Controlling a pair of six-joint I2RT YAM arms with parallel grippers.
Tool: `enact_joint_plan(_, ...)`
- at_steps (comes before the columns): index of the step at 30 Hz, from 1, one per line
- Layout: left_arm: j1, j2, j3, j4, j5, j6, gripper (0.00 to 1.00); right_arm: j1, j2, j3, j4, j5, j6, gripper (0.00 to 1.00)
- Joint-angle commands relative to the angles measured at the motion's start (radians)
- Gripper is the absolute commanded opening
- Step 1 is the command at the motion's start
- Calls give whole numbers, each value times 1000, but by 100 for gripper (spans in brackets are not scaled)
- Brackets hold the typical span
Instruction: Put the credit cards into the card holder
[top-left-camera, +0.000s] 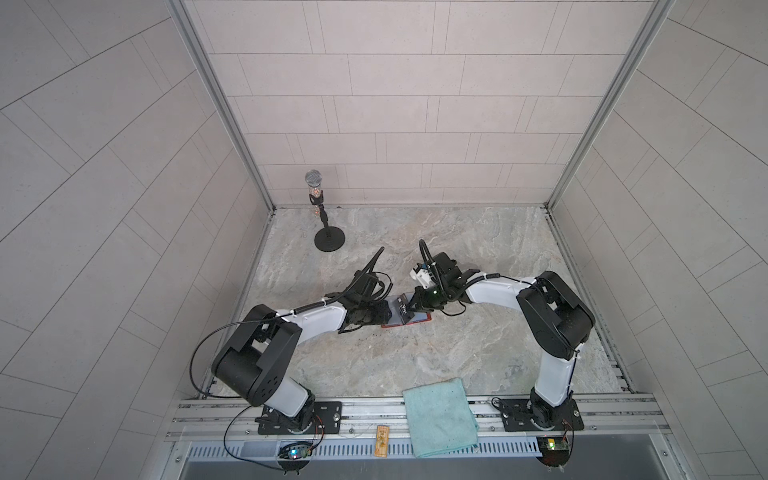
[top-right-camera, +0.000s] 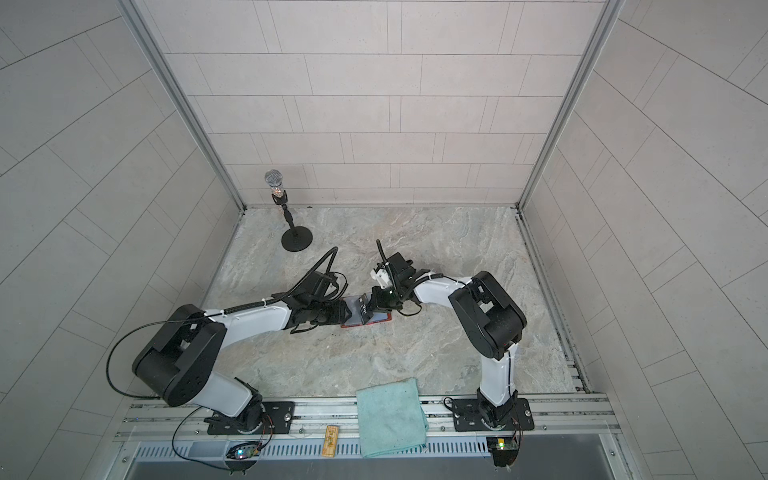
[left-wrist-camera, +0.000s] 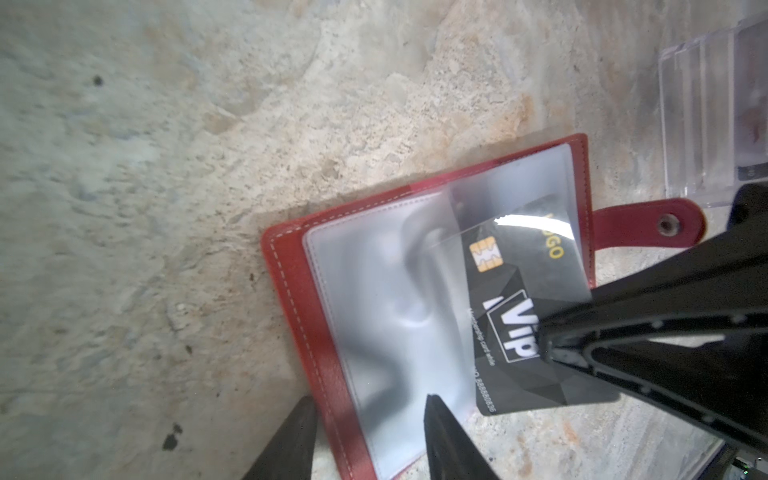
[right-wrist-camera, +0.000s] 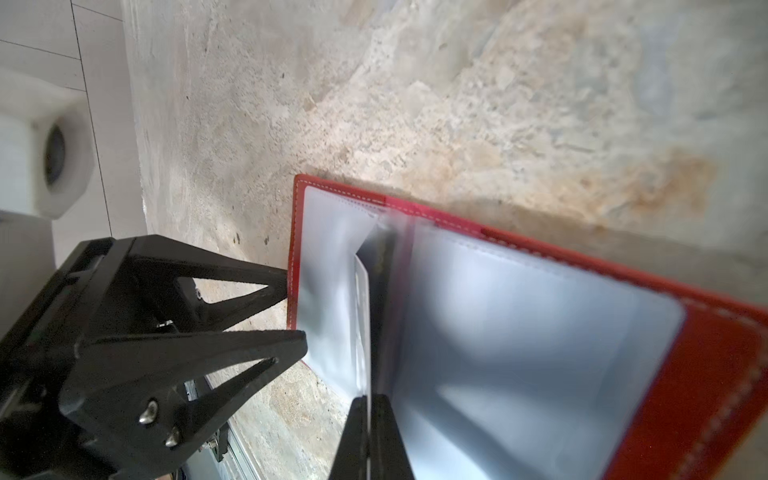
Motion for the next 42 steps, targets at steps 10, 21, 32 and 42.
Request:
enact_joint_plan(10, 1, 20, -30, -51, -42, 3, 47, -2, 6, -40, 4, 39, 3, 0)
enact_joint_plan(21, 2, 22, -33, -58, -61, -8, 41, -1, -18, -75, 63, 59, 49, 0)
enact_joint_plan(32, 2, 19, -37, -58, -69, -15, 40, -7, -55, -126, 134, 86, 107, 0)
enact_joint_plan(42, 2, 26, -38, -50, -61, -15, 40, -11, -37, -146, 212, 66, 150, 0)
